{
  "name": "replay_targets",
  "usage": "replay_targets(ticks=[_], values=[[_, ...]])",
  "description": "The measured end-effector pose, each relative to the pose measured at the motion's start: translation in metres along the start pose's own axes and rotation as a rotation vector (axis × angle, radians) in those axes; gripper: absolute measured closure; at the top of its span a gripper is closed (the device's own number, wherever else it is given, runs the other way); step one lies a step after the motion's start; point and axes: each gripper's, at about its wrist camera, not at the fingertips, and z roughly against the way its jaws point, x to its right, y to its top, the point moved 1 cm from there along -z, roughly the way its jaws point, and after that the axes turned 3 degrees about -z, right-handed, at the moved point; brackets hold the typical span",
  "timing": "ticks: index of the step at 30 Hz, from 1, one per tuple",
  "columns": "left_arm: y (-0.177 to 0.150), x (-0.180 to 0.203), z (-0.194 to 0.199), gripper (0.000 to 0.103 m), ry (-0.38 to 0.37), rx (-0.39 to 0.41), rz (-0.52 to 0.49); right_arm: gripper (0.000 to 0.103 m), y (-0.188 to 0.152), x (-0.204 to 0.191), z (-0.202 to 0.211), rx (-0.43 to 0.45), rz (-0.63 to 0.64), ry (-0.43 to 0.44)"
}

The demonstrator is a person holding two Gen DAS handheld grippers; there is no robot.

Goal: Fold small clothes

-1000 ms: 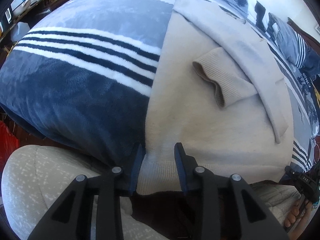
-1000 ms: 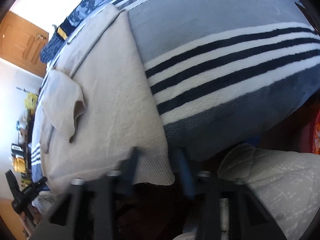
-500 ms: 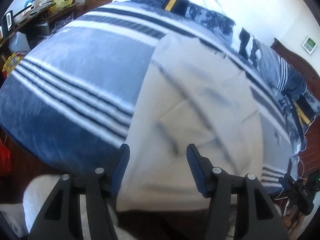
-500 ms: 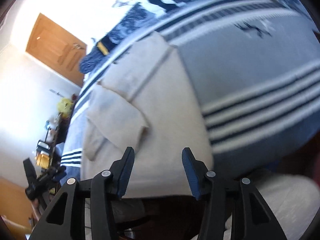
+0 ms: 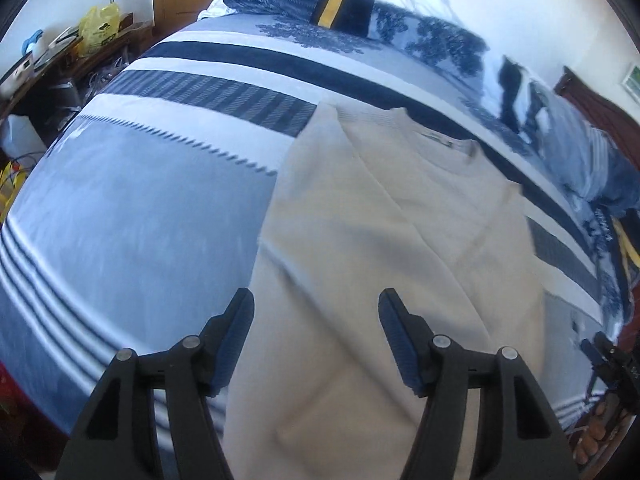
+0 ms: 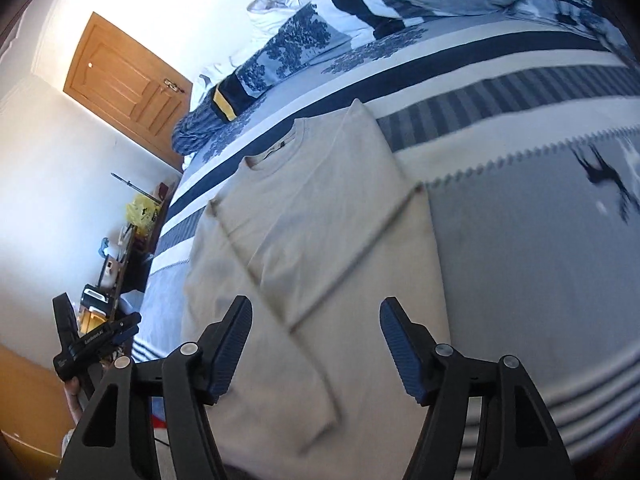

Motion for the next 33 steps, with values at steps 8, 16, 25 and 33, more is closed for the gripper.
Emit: replay_targets(ticks=[8, 16, 25, 33], values=[[0.096, 0.001, -0.094, 0.039, 0.042, -0.041, -0.018, 0.032, 0.101, 0.009, -0.082, -0.047, 0.015, -0.014], [0.181, -0.002, -0.177, 0.039, 0.089, -0.089, -0.024, 0.032, 0.207, 0.030, -0.187, -0.077, -0.037, -0.061], [0.218, 0.002, -0.222, 0.098, 0.073, -0.133, -0.041, 0.053, 0.262, 0.041, -0.269, -0.133, -0.025, -0.133], [0.212, -0.006, -0.120, 0.098, -0.033, 0.042, 0.003, 0.097, 0.258, 0.017, -0.212, -0.050, 0.033, -0.104]])
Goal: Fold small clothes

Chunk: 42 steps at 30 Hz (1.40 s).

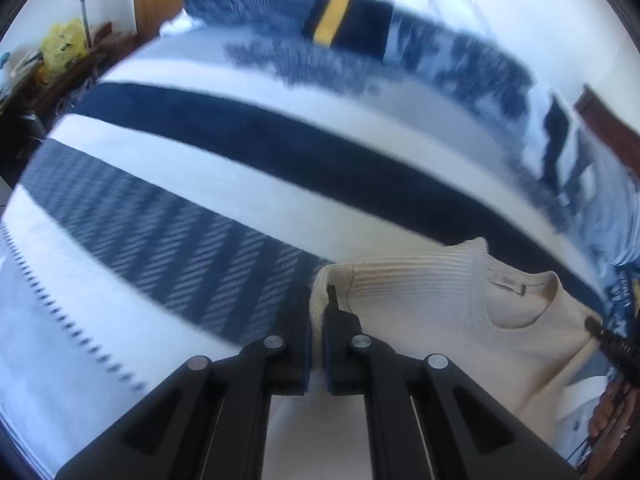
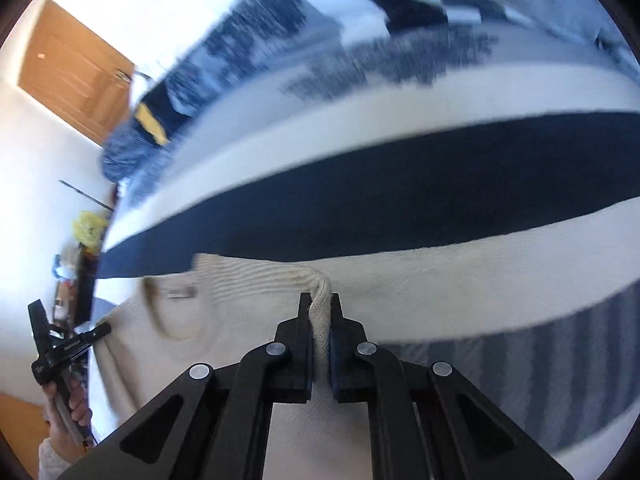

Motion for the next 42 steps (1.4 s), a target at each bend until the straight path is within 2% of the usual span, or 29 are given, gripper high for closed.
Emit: replay_targets(ticks=[4, 6, 8, 12, 14, 15, 17, 19, 22, 24, 26, 27, 28, 29, 30, 31, 32, 34, 35, 37, 39, 40, 42], values=[[-0.026, -0.001, 0.089, 0.098, -0.053, 0.100, -0.009, 0.097, -0.029, -0.022, 0.070, 0.064, 0.066, 0.020], [-0.049, -0.004, 0.129, 0.098, -0.068, 0.138, -0.021, 0.097, -0.053, -0.029, 0.116, 0.112, 0.077, 0.063], [-0.078, -0.013, 0.163, 0.098, -0.089, 0.152, -0.028, 0.097, -0.079, -0.032, 0.155, 0.141, 0.083, 0.090], [-0.165, -0.036, 0.210, 0.098, -0.079, 0.160, -0.060, 0.097, -0.157, -0.027, 0.223, 0.171, 0.074, 0.133], [-0.215, -0.050, 0.213, 0.098, -0.057, 0.118, -0.049, 0.097, -0.202, -0.023, 0.242, 0.160, 0.071, 0.147], [-0.245, -0.060, 0.206, 0.098, -0.047, 0.071, -0.031, 0.097, -0.234, -0.016, 0.252, 0.156, 0.052, 0.162], [-0.292, -0.076, 0.188, 0.098, -0.052, 0.001, 0.009, 0.097, -0.277, -0.004, 0.255, 0.142, 0.018, 0.171], [-0.332, -0.092, 0.165, 0.098, -0.047, -0.045, 0.048, 0.097, -0.331, 0.019, 0.245, 0.123, -0.040, 0.138], [-0.371, -0.109, 0.143, 0.098, -0.068, -0.074, 0.129, 0.097, -0.378, 0.048, 0.217, 0.101, -0.120, 0.105], [-0.377, -0.117, 0.145, 0.097, -0.085, -0.083, 0.172, 0.097, -0.390, 0.064, 0.202, 0.065, -0.175, 0.078], [-0.374, -0.117, 0.153, 0.095, -0.094, -0.078, 0.168, 0.093, -0.392, 0.076, 0.199, 0.043, -0.249, 0.149], [-0.373, -0.117, 0.160, 0.092, -0.092, -0.070, 0.172, 0.092, -0.394, 0.080, 0.201, 0.041, -0.257, 0.157], [-0.374, -0.115, 0.171, 0.088, -0.101, -0.049, 0.173, 0.086, -0.396, 0.081, 0.203, 0.037, -0.245, 0.137], [-0.377, -0.112, 0.177, 0.085, -0.105, -0.038, 0.170, 0.073, -0.399, 0.081, 0.207, 0.036, -0.238, 0.114], [-0.380, -0.108, 0.187, 0.079, -0.111, -0.027, 0.165, 0.066, -0.405, 0.082, 0.215, 0.050, -0.250, 0.112], [-0.383, -0.104, 0.193, 0.075, -0.116, -0.020, 0.160, 0.055, -0.410, 0.083, 0.222, 0.068, -0.261, 0.127], [-0.384, -0.099, 0.198, 0.074, -0.130, -0.013, 0.150, 0.054, -0.414, 0.082, 0.230, 0.086, -0.267, 0.146], [-0.379, -0.084, 0.203, 0.068, -0.150, -0.010, 0.129, 0.052, -0.420, 0.074, 0.244, 0.113, -0.265, 0.173], [-0.374, -0.073, 0.204, 0.067, -0.158, -0.012, 0.117, 0.045, -0.421, 0.066, 0.247, 0.118, -0.256, 0.190], [-0.363, -0.053, 0.201, 0.058, -0.152, -0.019, 0.080, 0.043, -0.415, 0.047, 0.246, 0.109, -0.209, 0.193], [-0.351, -0.031, 0.193, 0.048, -0.111, -0.026, 0.005, 0.040, -0.403, 0.023, 0.240, 0.100, -0.135, 0.151], [-0.347, -0.023, 0.187, 0.046, -0.094, -0.035, -0.033, 0.033, -0.400, 0.016, 0.236, 0.094, -0.110, 0.140], [-0.338, -0.008, 0.172, 0.046, -0.043, -0.054, -0.110, 0.032, -0.385, 0.001, 0.220, 0.058, -0.053, 0.111]])
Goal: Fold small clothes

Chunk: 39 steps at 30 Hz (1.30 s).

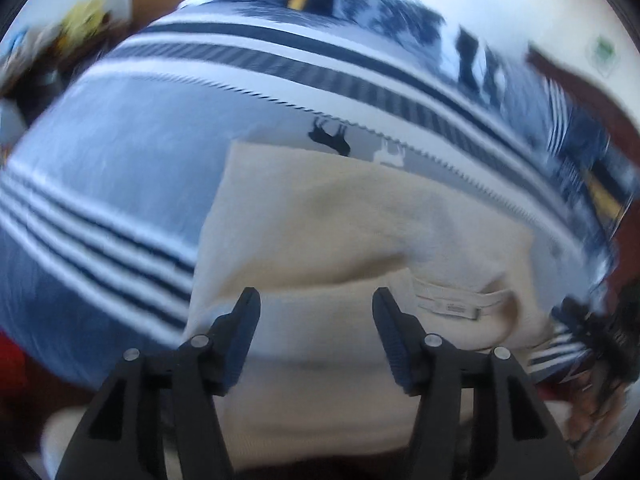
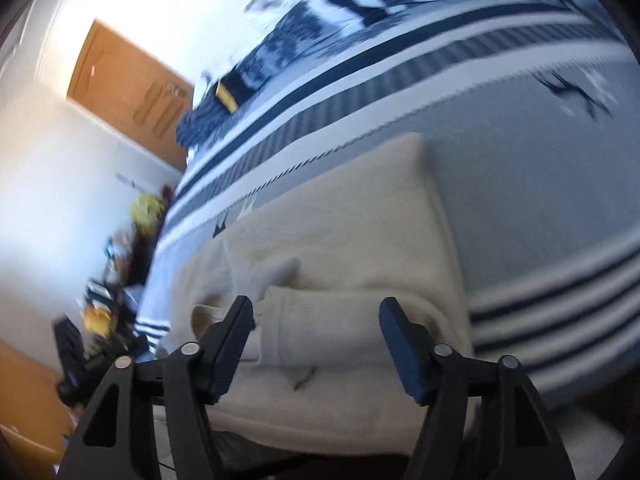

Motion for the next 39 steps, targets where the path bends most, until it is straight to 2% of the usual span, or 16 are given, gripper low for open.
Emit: replay_targets(ticks=[6, 9, 12, 14, 15, 16, 18, 19, 22, 28, 33, 35, 36, 37, 38, 39], values=[[0.011, 0.021, -0.032, 0.046, -0.049, -0.066, -0.068, 0.032, 0.012, -0.008, -0.058, -0.202, 0.091, -0.021], [0.008, 0.037, -0.037, 0.045, -0.078, -0.072, -0.109, 0.032, 0.009, -0.011, -0.067, -0.225, 0.101, 0.018], [0.005, 0.055, -0.056, 0.045, -0.026, -0.098, -0.174, 0.032, 0.006, -0.019, -0.076, -0.236, 0.111, 0.055], [0.002, 0.062, -0.071, 0.046, 0.065, -0.118, -0.221, 0.032, 0.002, -0.026, -0.087, -0.251, 0.156, 0.011], [0.002, 0.063, -0.077, 0.054, 0.101, -0.126, -0.230, 0.032, -0.002, -0.032, -0.095, -0.258, 0.199, -0.044], [0.001, 0.062, -0.078, 0.072, 0.113, -0.124, -0.225, 0.035, -0.004, -0.036, -0.099, -0.261, 0.223, -0.075], [-0.001, 0.057, -0.072, 0.094, 0.095, -0.114, -0.194, 0.064, -0.007, -0.046, -0.109, -0.256, 0.278, -0.163], [-0.002, 0.055, -0.063, 0.098, 0.075, -0.098, -0.177, 0.082, -0.007, -0.046, -0.109, -0.256, 0.284, -0.190], [-0.020, 0.046, -0.018, 0.099, 0.003, -0.022, -0.134, 0.093, -0.012, -0.050, -0.088, -0.204, 0.261, -0.180], [-0.087, 0.026, 0.019, 0.099, -0.066, 0.005, -0.067, 0.094, -0.061, -0.049, -0.014, -0.072, 0.210, -0.089], [-0.127, 0.014, -0.008, 0.097, -0.054, -0.162, -0.036, 0.091, -0.103, -0.021, -0.026, -0.147, 0.072, -0.064], [-0.127, 0.007, 0.009, 0.095, -0.103, -0.130, -0.011, 0.091, -0.110, -0.011, -0.030, -0.191, 0.013, -0.040], [-0.126, 0.000, 0.020, 0.083, -0.141, -0.097, 0.018, 0.087, -0.110, -0.007, -0.023, -0.178, -0.001, -0.026], [-0.126, -0.007, 0.029, 0.058, -0.166, -0.070, 0.055, 0.067, -0.110, -0.006, -0.016, -0.153, -0.010, -0.027], [-0.126, -0.017, 0.036, 0.047, -0.179, -0.041, 0.106, 0.037, -0.108, -0.005, -0.010, -0.131, -0.019, -0.019], [-0.125, -0.028, 0.042, 0.038, -0.183, -0.015, 0.165, 0.026, -0.107, -0.001, 0.001, -0.091, -0.042, 0.007]])
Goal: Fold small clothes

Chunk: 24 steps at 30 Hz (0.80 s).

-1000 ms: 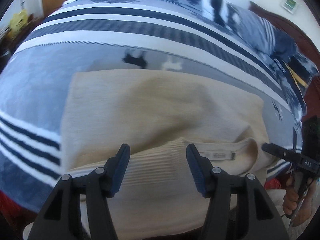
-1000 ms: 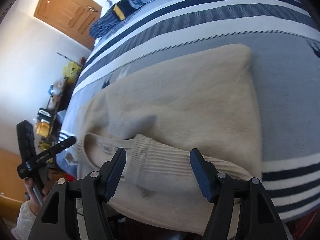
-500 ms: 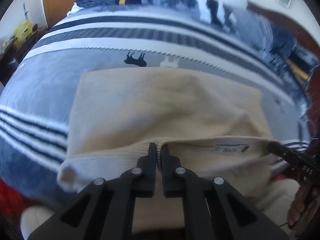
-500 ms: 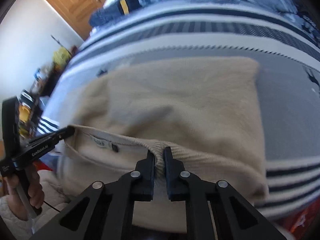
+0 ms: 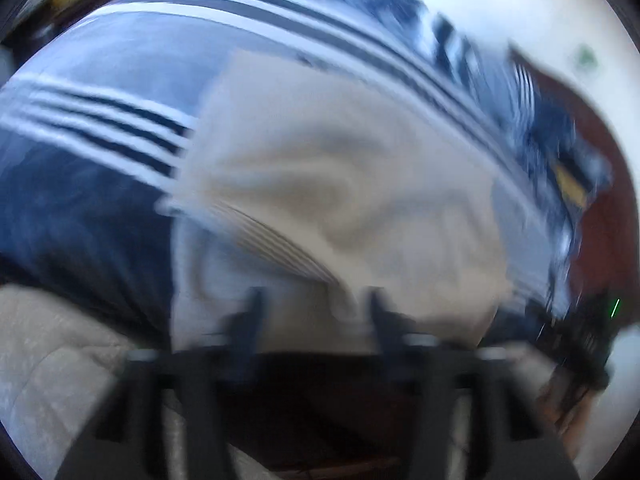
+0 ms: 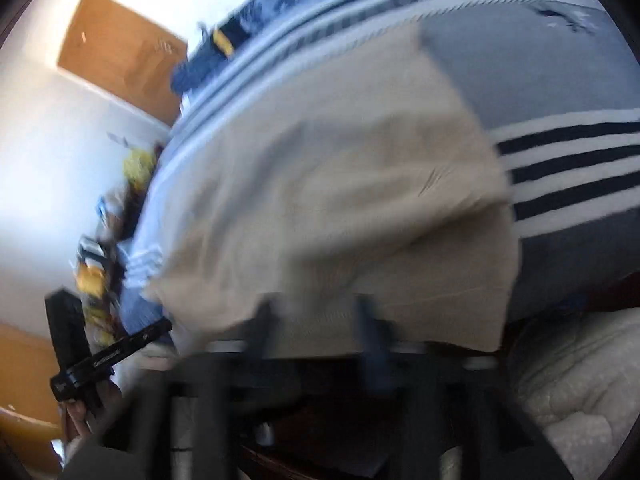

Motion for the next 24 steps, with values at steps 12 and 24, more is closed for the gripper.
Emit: replay_targets(ticks=[12, 24], values=[[0.030, -0.047, -0.044, 0.055, -0.040, -0.078, 0.258, 0.033, 0.026, 0.061, -0.009, 0.050, -0.264, 0.044], [0.021, -0.070, -0.014, 0.099, -0.081, 0.006, 0.246, 0.099, 0.024, 0.061, 0.025, 0.141, -0.223, 0.002]])
